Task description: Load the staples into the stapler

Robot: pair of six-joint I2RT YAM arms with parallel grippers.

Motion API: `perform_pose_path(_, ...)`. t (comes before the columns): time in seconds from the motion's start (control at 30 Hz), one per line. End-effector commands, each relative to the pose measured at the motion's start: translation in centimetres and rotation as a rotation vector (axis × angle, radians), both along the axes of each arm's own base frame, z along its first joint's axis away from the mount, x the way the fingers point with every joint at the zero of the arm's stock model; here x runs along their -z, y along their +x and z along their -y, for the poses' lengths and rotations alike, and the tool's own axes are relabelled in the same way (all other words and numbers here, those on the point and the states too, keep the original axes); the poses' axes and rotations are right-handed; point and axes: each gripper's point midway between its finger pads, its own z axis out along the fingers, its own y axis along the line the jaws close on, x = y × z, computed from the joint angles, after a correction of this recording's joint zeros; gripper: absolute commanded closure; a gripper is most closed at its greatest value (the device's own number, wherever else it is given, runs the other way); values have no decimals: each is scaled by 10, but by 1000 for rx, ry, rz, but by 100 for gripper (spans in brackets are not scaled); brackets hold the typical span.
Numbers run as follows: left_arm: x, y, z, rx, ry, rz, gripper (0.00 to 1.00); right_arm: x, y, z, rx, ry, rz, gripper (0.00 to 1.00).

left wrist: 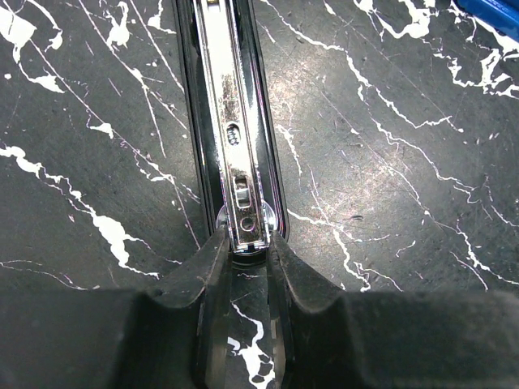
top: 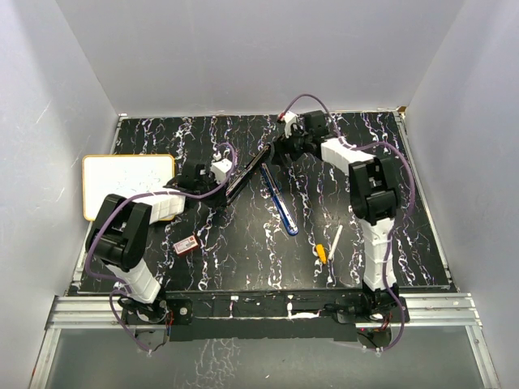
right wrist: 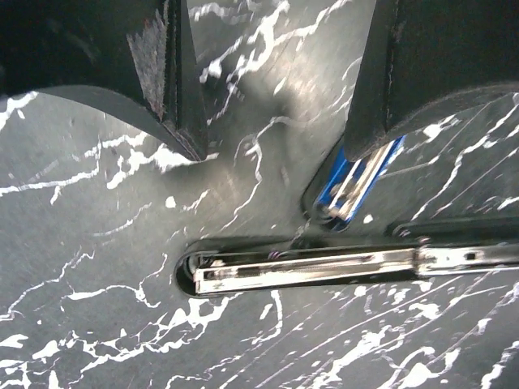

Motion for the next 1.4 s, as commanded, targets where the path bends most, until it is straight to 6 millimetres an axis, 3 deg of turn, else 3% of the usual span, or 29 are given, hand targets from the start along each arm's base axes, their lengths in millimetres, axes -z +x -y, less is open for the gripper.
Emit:
perform_pose_path(0.0, 11, -25, 0, 58, 44, -25, 92, -71, -16, 11, -25, -7, 156, 29)
perform_pose_path(0.13, 10, -33, 6, 86, 20, -55, 86, -77, -36, 15, -23, -15, 151, 27)
perform_pose_path(0.37, 17, -52, 14, 122, -12, -174, 72, -60, -57, -4, -9, -66, 82, 26)
perform_pose_path(0.53, 16, -58, 16, 141, -29, -176, 55, -43, -58, -20, 29, -114, 87, 24)
perform_pose_path(0.8, 6, -70, 20, 199, -66, -156, 51, -16, -48, -31, 107, -198, 83, 20)
perform_pose_path(0.97, 0, -80, 25, 266, -97, -145, 51, -3, -35, -25, 164, -249, 74, 20)
perform_pose_path(1.13, -6, -77, 23, 276, -86, -94, 50, 7, -23, -5, 248, -331, 85, 20)
perform_pose_path(1.37, -20, -66, 16, 284, -32, 1, 47, -8, -11, 33, 325, -325, 76, 20)
